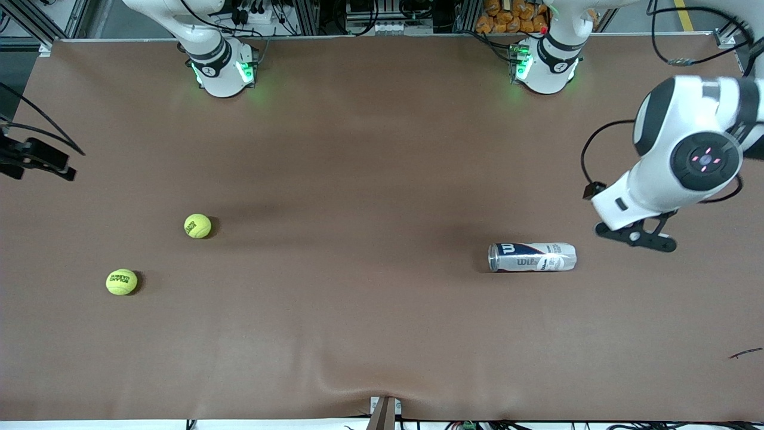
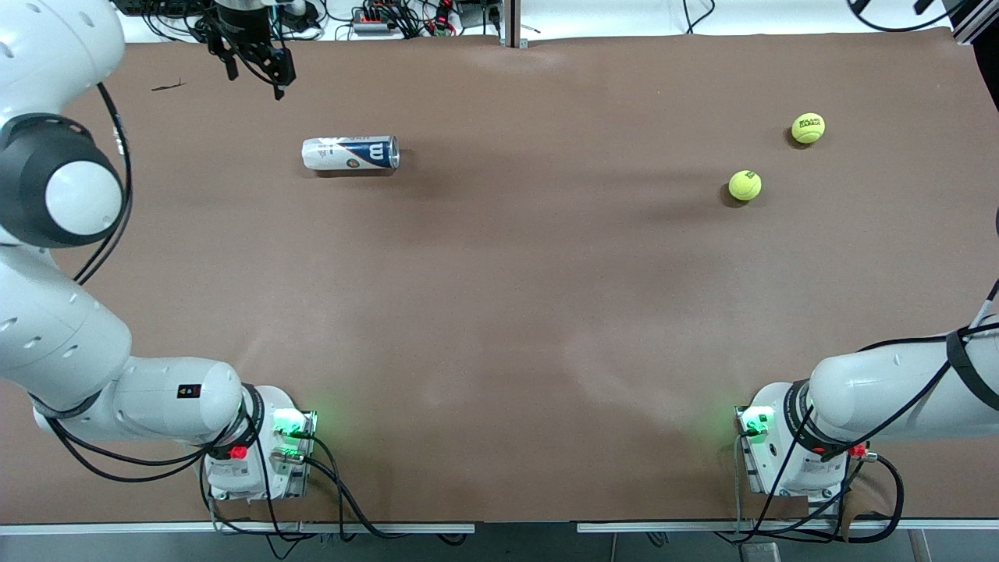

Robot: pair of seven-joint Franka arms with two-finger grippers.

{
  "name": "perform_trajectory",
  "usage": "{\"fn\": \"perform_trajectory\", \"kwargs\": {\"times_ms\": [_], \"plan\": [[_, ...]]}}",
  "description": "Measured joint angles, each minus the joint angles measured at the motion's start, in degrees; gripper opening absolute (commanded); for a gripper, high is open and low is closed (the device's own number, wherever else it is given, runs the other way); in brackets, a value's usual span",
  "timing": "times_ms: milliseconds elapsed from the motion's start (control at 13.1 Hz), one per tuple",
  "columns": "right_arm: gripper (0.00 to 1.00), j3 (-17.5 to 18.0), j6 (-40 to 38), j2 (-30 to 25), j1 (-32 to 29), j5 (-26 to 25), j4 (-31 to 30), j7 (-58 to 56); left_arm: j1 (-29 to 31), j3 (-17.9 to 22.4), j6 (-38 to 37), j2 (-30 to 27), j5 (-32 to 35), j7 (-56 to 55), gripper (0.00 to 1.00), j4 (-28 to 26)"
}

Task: Insert tennis ball vertically with right arm
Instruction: 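Reach the left gripper to the can while the right gripper nears the balls, then grasp the can with the left gripper while the right gripper descends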

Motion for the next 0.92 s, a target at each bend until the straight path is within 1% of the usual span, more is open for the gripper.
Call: {"fn": "perform_trajectory", "kwargs": {"times_ms": [153, 305, 458, 915], "plan": [[1.0, 0.18, -0.04, 1.35, 1.18, -0.02, -0.01, 0.02, -1.37, -0.1, 1.04, 2.51, 2.42, 0.3, 1.0, 0.15], [1.0, 0.16, 0.0, 4.26, 1.29, -0.01, -0.04, 0.01, -4.44, -0.26, 1.25, 4.71, 5.83, 0.37, 1.0, 0.22], [1.0, -0.03, 0.43, 6.64, 1.26, -0.01, 0.07, 0.0, -7.14, -0.4, 1.38, 6.15, 7.0, 2.05, 1.0, 0.26], [1.0, -0.06, -0.09, 7.89, 1.26, -0.01, 0.22, -0.02, -6.75, 0.0, 5.66, 10.17, 8.25, 15.09, 1.0, 0.09]]}}
